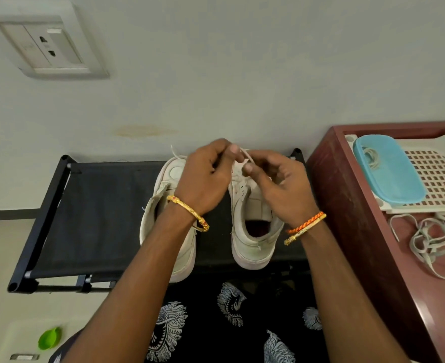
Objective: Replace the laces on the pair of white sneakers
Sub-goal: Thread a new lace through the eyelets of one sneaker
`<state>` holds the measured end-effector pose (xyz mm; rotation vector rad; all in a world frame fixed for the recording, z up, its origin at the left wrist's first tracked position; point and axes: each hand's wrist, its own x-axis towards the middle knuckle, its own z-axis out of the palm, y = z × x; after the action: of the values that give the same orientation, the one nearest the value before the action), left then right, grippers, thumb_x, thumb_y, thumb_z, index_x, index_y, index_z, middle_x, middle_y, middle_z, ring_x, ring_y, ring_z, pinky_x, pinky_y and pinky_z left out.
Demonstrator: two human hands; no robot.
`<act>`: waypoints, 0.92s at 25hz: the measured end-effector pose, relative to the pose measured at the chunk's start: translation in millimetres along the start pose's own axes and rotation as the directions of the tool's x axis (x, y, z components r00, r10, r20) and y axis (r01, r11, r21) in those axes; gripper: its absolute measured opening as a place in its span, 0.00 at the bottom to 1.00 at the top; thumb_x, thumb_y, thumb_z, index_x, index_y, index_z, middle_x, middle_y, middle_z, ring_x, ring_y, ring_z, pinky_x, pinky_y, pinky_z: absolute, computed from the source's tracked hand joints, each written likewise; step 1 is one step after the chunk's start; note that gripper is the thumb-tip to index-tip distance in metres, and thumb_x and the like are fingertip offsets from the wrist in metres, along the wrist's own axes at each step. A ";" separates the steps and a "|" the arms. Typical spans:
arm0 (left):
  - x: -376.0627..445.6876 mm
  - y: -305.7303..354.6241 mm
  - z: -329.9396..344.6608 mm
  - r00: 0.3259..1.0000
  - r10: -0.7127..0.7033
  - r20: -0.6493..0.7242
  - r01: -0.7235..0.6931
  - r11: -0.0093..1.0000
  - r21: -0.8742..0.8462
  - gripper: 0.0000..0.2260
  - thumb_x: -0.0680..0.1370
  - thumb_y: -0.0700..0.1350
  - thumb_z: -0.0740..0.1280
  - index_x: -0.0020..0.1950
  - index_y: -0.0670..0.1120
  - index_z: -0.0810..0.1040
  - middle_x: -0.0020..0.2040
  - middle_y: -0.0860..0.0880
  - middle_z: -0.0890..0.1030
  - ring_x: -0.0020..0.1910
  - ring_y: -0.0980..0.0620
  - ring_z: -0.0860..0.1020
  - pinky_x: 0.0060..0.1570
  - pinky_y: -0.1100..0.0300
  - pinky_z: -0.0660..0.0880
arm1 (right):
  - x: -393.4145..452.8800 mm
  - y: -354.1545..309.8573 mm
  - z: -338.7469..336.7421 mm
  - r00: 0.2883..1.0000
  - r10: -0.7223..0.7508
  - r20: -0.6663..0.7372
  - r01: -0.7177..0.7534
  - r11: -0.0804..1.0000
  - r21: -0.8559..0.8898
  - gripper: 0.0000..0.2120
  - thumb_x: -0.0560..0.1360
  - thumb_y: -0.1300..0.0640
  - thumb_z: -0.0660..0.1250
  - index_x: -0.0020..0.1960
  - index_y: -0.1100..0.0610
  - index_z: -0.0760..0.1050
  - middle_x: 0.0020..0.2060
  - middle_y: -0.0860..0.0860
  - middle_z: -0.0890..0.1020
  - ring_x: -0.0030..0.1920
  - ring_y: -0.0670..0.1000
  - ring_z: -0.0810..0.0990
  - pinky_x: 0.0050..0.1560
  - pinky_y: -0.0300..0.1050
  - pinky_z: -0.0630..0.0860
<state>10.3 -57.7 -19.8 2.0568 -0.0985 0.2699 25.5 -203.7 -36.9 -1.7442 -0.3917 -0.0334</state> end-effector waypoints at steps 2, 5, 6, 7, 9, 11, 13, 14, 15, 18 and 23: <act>4.2 -10.3 -3.7 0.978 -0.112 -0.175 0.114 0.993 0.004 0.12 0.82 0.45 0.58 0.46 0.44 0.79 0.30 0.56 0.73 0.27 0.61 0.71 0.30 0.70 0.66 | 1.3 3.7 -14.8 0.988 0.057 -0.143 -0.054 0.998 0.023 0.10 0.75 0.65 0.68 0.48 0.51 0.80 0.37 0.43 0.83 0.39 0.43 0.80 0.44 0.37 0.77; 7.8 -22.1 -5.0 0.889 -0.332 -0.316 0.318 0.943 -0.098 0.12 0.82 0.46 0.58 0.47 0.47 0.79 0.31 0.53 0.74 0.33 0.50 0.75 0.35 0.60 0.71 | 1.1 10.1 -32.2 0.956 0.081 -0.281 -0.080 0.997 0.016 0.12 0.74 0.65 0.69 0.44 0.47 0.80 0.32 0.40 0.82 0.34 0.41 0.78 0.37 0.32 0.74; 8.4 -24.3 -4.2 0.856 -0.390 -0.338 0.370 0.921 -0.125 0.12 0.82 0.47 0.58 0.47 0.47 0.80 0.33 0.52 0.75 0.36 0.48 0.76 0.37 0.59 0.72 | 0.6 12.7 -35.3 0.944 0.098 -0.315 -0.103 0.995 0.000 0.12 0.73 0.64 0.69 0.43 0.47 0.80 0.32 0.40 0.82 0.33 0.41 0.78 0.36 0.32 0.74; 9.0 -25.8 -4.4 0.827 -0.438 -0.352 0.408 0.899 -0.160 0.11 0.81 0.47 0.58 0.47 0.47 0.80 0.35 0.52 0.76 0.39 0.47 0.77 0.39 0.59 0.73 | 0.2 15.8 -37.9 0.928 0.119 -0.352 -0.132 0.991 -0.012 0.11 0.73 0.64 0.69 0.44 0.47 0.80 0.33 0.41 0.82 0.33 0.41 0.78 0.36 0.32 0.74; 10.5 -29.1 -6.8 0.763 -0.541 -0.354 0.464 0.839 -0.283 0.11 0.81 0.46 0.58 0.47 0.46 0.80 0.36 0.51 0.75 0.37 0.50 0.77 0.41 0.60 0.76 | -0.6 20.3 -41.5 0.892 0.154 -0.425 -0.182 0.983 -0.026 0.08 0.73 0.63 0.70 0.45 0.50 0.81 0.35 0.45 0.82 0.33 0.41 0.78 0.38 0.32 0.75; 12.3 -32.0 -10.2 0.686 -0.645 -0.337 0.507 0.756 -0.414 0.11 0.81 0.45 0.59 0.44 0.45 0.79 0.35 0.50 0.74 0.31 0.53 0.75 0.42 0.58 0.76 | -1.1 24.8 -43.4 0.857 0.182 -0.483 -0.232 0.972 -0.045 0.07 0.74 0.62 0.69 0.47 0.52 0.81 0.36 0.49 0.82 0.33 0.42 0.78 0.38 0.31 0.75; 12.4 -33.7 -12.4 0.633 -0.705 -0.321 0.531 0.696 -0.484 0.12 0.81 0.44 0.59 0.42 0.46 0.78 0.28 0.53 0.74 0.28 0.53 0.75 0.42 0.57 0.75 | -0.7 28.9 -43.5 0.825 0.224 -0.519 -0.277 0.961 -0.025 0.07 0.75 0.63 0.68 0.48 0.53 0.81 0.39 0.52 0.82 0.35 0.44 0.79 0.39 0.31 0.76; 11.7 -33.7 -12.5 0.622 -0.717 -0.316 0.535 0.683 -0.498 0.12 0.81 0.44 0.58 0.42 0.46 0.78 0.23 0.54 0.74 0.29 0.52 0.75 0.42 0.56 0.75 | -0.1 30.7 -43.3 0.815 0.249 -0.522 -0.291 0.957 0.002 0.08 0.75 0.64 0.67 0.48 0.53 0.81 0.40 0.52 0.83 0.36 0.44 0.80 0.40 0.31 0.77; 11.2 -33.5 -12.8 0.615 -0.722 -0.316 0.534 0.677 -0.507 0.11 0.81 0.44 0.58 0.44 0.45 0.78 0.20 0.55 0.73 0.29 0.52 0.75 0.41 0.56 0.75 | 0.2 31.6 -43.0 0.808 0.272 -0.522 -0.304 0.952 0.026 0.08 0.75 0.64 0.67 0.49 0.54 0.81 0.41 0.53 0.83 0.37 0.45 0.81 0.41 0.32 0.78; 11.8 -35.2 -14.1 0.573 -0.748 -0.334 0.532 0.650 -0.543 0.11 0.81 0.43 0.57 0.49 0.42 0.79 0.20 0.55 0.74 0.30 0.52 0.75 0.38 0.57 0.75 | -1.0 30.5 -42.4 0.765 0.288 -0.577 -0.329 0.944 0.035 0.04 0.72 0.60 0.72 0.47 0.57 0.81 0.39 0.52 0.84 0.38 0.47 0.83 0.40 0.35 0.79; 9.6 -35.4 -13.4 0.649 -0.528 -0.548 0.473 0.844 -0.254 0.13 0.77 0.38 0.63 0.61 0.42 0.74 0.56 0.44 0.77 0.55 0.50 0.76 0.50 0.67 0.73 | 0.1 24.2 -37.1 0.814 0.270 -0.514 -0.301 0.953 0.025 0.07 0.72 0.63 0.71 0.47 0.54 0.81 0.39 0.50 0.84 0.38 0.44 0.81 0.41 0.33 0.77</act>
<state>24.1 -28.5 -41.8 1.7281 0.8399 0.5434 39.5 -242.9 -51.8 -1.7543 0.2714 -0.2909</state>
